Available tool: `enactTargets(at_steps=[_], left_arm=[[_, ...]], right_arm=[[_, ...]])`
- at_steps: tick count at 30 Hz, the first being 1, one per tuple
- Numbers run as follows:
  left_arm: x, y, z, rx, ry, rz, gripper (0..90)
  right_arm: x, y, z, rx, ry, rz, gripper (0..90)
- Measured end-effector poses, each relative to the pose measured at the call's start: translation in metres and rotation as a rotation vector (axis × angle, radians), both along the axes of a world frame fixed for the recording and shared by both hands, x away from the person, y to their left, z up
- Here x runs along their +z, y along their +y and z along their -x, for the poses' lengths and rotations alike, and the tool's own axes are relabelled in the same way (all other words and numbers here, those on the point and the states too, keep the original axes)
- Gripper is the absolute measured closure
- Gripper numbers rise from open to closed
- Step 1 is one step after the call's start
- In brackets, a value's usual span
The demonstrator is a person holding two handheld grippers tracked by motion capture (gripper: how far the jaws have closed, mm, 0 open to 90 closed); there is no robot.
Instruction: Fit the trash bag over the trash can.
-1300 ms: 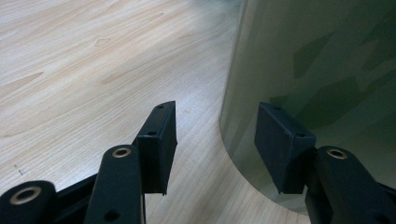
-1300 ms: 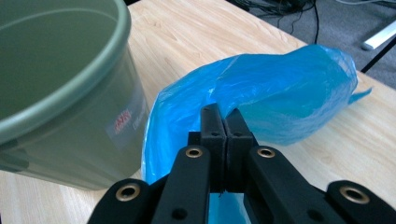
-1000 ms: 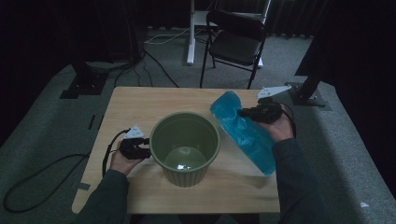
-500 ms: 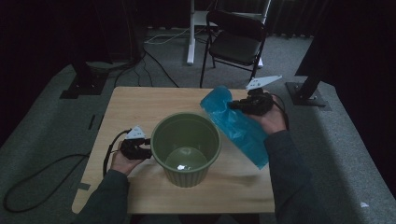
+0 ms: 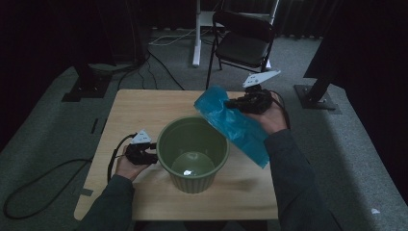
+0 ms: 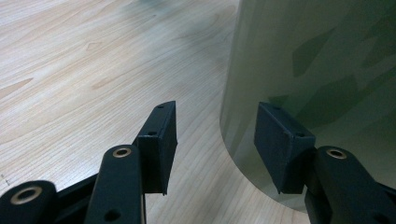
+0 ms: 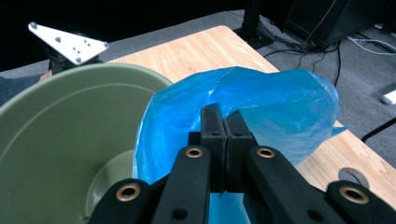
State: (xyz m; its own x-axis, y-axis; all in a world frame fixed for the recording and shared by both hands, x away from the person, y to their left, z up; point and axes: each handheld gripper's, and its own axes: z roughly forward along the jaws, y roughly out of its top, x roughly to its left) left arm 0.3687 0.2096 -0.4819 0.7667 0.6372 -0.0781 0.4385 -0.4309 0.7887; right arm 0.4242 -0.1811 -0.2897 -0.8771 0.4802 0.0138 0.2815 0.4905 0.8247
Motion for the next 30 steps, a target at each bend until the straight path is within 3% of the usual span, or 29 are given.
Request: enactTargets(at_steps=[6,14,30], left_arm=[[0.000,-0.002,0.000,0.002,-0.003,-0.001,48.7],[0.001,-0.005,0.000,-0.002,-0.009,-0.003,48.7],[0.001,-0.007,0.001,-0.011,-0.021,-0.004,48.7]], right_arm=[[0.005,0.007,0.000,0.014,0.001,-0.014,89.6],[0.019,0.026,0.000,0.049,-0.002,-0.069,89.6],[0.047,0.082,0.005,0.139,-0.017,-0.156,89.6]])
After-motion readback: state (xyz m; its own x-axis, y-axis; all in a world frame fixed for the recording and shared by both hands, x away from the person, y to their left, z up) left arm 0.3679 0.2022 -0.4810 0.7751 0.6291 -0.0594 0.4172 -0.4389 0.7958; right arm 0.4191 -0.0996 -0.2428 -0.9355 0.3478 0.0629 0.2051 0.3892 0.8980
